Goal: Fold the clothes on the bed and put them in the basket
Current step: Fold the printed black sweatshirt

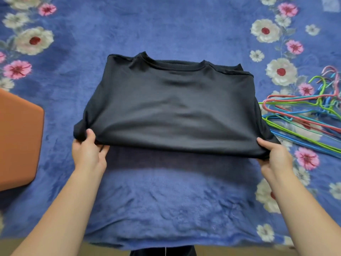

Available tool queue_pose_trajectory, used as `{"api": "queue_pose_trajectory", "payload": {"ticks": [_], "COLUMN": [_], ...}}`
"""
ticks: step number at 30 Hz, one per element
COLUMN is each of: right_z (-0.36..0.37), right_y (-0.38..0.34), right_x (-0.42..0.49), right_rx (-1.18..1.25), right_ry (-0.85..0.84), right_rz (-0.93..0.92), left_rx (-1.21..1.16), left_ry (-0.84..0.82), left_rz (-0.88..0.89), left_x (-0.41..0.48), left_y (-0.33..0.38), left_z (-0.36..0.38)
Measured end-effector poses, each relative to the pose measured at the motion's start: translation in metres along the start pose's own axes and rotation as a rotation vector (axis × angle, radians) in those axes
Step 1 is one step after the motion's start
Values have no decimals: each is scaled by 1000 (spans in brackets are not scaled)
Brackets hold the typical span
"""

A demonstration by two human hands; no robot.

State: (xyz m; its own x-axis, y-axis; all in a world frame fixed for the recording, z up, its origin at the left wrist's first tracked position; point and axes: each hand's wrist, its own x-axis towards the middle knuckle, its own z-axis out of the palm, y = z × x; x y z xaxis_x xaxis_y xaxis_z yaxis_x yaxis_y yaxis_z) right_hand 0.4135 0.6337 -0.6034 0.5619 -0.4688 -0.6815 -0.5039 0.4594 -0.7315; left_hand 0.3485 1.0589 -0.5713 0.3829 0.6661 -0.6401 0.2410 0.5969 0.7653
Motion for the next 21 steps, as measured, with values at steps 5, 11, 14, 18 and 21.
{"api": "queue_pose_trajectory", "payload": {"ticks": [5,11,14,18,21], "right_z": [-72,-96,-82,-60,-51], "right_y": [17,44,33,11,9], "right_x": [-41,-55,-45,-42,-36], "right_rx": [-213,-675,-863,-892,-927], "right_ry": [-95,-79,-147,-268,-282], "right_rz": [128,166,109,70,27], "left_rx": [29,59,194,53,45], "left_ry": [155,378,492,528,284], "left_rz": [-37,-167,27,95,-153], "left_x": [-22,-8,-5,5,7], "left_y": [-15,-39,-34,-28,-24], "left_z": [-79,-100,-88,-91,-115]}}
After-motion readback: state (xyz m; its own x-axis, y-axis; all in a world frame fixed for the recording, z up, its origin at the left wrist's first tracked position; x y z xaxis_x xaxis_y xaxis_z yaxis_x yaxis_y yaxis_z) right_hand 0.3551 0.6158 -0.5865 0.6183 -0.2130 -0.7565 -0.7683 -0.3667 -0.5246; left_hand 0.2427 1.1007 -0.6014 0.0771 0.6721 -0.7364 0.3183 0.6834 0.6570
